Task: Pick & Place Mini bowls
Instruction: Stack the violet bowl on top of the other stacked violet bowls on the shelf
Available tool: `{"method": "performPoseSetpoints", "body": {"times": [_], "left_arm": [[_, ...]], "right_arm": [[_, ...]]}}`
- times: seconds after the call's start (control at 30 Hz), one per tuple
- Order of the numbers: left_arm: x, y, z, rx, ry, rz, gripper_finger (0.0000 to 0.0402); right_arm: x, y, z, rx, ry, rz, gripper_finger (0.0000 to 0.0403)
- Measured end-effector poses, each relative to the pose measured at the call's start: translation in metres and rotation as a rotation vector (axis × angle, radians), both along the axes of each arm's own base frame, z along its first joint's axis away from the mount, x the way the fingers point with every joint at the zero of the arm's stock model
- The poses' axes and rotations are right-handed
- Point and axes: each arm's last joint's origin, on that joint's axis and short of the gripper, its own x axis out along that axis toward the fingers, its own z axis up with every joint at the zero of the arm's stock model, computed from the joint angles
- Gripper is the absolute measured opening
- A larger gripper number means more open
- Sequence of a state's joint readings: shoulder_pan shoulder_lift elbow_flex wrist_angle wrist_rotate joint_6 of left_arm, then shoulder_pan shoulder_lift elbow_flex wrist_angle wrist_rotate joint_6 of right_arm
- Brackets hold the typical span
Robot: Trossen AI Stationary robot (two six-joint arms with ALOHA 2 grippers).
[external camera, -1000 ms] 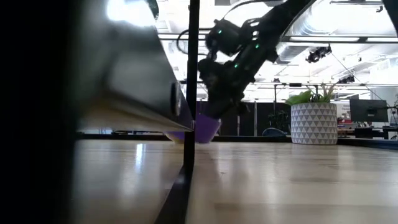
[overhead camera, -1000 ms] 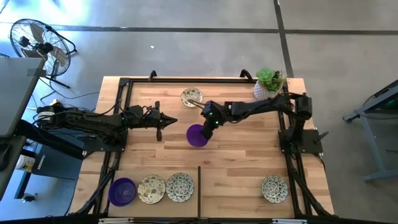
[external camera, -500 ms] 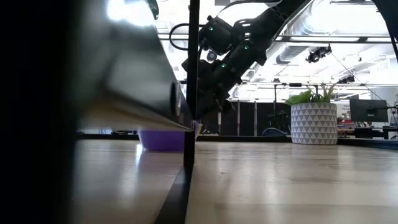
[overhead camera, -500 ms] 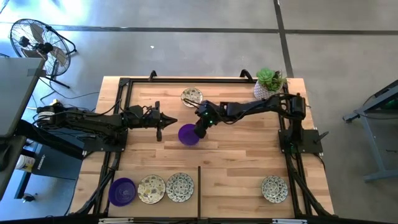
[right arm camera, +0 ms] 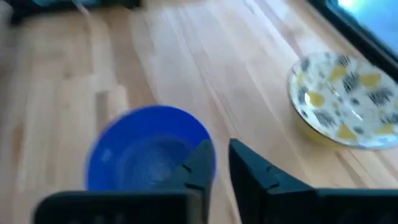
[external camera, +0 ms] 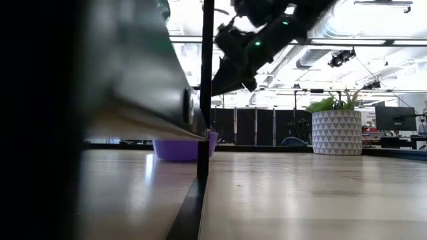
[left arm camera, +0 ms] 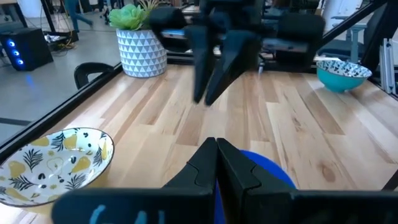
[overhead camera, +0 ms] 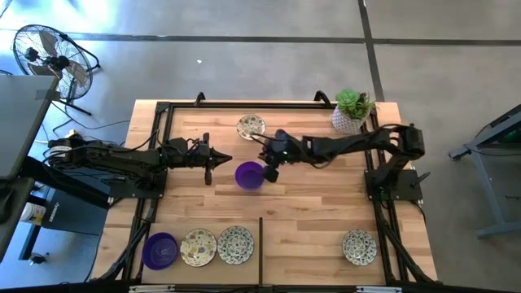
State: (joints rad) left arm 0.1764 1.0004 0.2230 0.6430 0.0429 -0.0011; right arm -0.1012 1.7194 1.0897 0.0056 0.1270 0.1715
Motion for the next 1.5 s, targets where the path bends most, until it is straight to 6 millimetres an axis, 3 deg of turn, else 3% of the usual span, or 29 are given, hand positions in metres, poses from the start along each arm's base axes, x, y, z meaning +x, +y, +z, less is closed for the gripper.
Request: {"method": "performPoseSetpoints", "body": {"times": [0.1,0.3,0.63,1.0,1.13,1.5], "left_arm": [[0.001,0.000,0.000,-0.006,0.021,0.000,0.0000],[0.011,-0.010,0.010,-0.020,0.137,-0.062,0.0000],[0.027,-0.033,0.031,-0.055,0.422,-0.061,0.0005],[0.077,-0.053,0.040,-0.092,0.623,-0.072,0.0103],[0.096,-0.054,0.034,-0.090,0.703,-0.069,0.0133],[0.128,-0.058,0.007,-0.047,0.822,-0.147,0.0143]], "right_arm": [[-0.021,0.003,-0.011,-0.006,-0.106,0.025,0.0007],[-0.066,0.003,-0.029,0.018,-0.299,0.021,0.0017],[-0.119,0.008,-0.053,-0.016,-0.391,-0.028,0.0004],[-0.130,0.009,-0.065,-0.077,-0.361,-0.025,0.0002],[-0.130,0.009,-0.065,-0.083,-0.358,-0.011,0.0004],[-0.131,0.009,-0.066,-0.098,-0.343,-0.002,0.0002]]}}
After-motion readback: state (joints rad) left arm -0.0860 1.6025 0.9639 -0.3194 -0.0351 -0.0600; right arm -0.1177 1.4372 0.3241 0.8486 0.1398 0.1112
